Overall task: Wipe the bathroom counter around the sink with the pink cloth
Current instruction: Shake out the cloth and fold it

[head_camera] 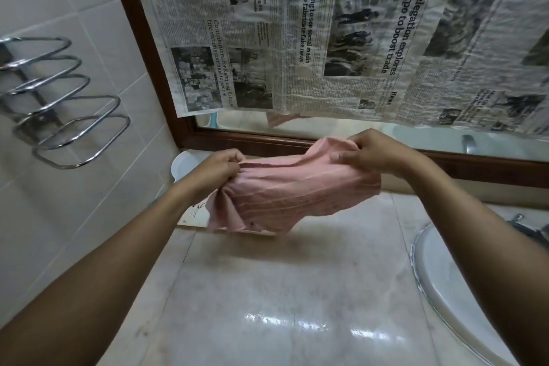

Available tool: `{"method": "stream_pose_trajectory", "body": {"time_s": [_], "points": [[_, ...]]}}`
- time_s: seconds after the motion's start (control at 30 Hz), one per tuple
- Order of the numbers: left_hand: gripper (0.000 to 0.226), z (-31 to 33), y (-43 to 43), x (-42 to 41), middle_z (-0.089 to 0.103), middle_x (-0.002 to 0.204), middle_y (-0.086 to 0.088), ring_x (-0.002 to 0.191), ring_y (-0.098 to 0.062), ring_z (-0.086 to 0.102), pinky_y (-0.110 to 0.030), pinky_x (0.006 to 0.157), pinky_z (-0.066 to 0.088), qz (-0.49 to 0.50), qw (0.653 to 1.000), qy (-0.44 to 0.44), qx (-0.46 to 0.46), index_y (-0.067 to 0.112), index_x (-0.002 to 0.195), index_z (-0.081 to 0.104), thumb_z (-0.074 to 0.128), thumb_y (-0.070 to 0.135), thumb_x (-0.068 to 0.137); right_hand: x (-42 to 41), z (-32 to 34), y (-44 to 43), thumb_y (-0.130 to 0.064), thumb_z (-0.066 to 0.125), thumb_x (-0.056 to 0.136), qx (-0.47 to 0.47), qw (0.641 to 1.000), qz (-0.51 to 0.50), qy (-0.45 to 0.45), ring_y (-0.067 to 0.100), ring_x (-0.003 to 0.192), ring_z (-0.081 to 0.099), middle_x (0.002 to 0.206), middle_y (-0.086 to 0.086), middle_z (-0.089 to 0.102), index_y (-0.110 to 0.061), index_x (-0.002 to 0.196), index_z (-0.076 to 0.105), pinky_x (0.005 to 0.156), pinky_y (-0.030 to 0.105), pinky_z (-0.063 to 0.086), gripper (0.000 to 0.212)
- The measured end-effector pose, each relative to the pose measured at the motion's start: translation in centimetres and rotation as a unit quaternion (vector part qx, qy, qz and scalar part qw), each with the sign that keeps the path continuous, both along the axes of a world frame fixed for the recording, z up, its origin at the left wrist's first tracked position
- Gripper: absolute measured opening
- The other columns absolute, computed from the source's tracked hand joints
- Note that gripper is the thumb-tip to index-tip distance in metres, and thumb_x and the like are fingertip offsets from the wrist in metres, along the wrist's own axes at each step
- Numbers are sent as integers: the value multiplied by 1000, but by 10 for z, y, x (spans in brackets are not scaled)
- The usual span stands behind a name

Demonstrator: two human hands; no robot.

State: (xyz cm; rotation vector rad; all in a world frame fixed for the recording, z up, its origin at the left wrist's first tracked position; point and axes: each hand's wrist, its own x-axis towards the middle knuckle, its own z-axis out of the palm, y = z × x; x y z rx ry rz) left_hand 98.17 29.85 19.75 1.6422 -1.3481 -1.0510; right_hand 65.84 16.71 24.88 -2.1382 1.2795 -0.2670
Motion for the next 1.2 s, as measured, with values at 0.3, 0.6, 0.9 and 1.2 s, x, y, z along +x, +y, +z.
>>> {"method": "stream_pose_trajectory", "body": {"time_s": [0.3, 0.6, 0.9, 1.2], "points": [[33, 10, 5, 4, 70, 61, 16, 59, 4, 64, -21, 66, 46, -65, 972, -224, 31, 28, 67, 76, 70, 42, 96, -32, -10, 0, -4, 68, 98, 177, 976, 80, -95, 14, 108, 71, 112, 2, 80, -16, 91, 73, 97, 37, 53, 14], [46, 80, -4, -42, 63, 54, 0, 44, -10, 53, -24, 53, 45, 68, 996, 40, -43, 17, 59, 72, 67, 39, 99, 19, -83, 78, -28, 57, 107, 340, 929, 140, -38, 19, 105, 76, 117, 6, 79, -9, 122, 73, 92, 34, 57, 29], [30, 80, -1, -48, 72, 99, -10, 89, -22, 70, -44, 95, 58, 36, 924, 380, 5, 11, 122, 68, 64, 33, 101, 36, -132, 98, -86, 23, 93, 445, 803, -222, -329, 28, 122, 66, 135, 9, 69, -12, 133, 65, 114, 52, 44, 95], [41, 65, 19, -59, 73, 109, 0, 78, -9, 72, -24, 69, 62, 20, 903, 429, -19, 23, 148, 55, 47, 17, 108, 106, -144, 136, -88, 19, 92, 561, 704, -228, -372, 32, 120, 66, 139, 12, 67, -20, 145, 60, 116, 57, 33, 95]]}}
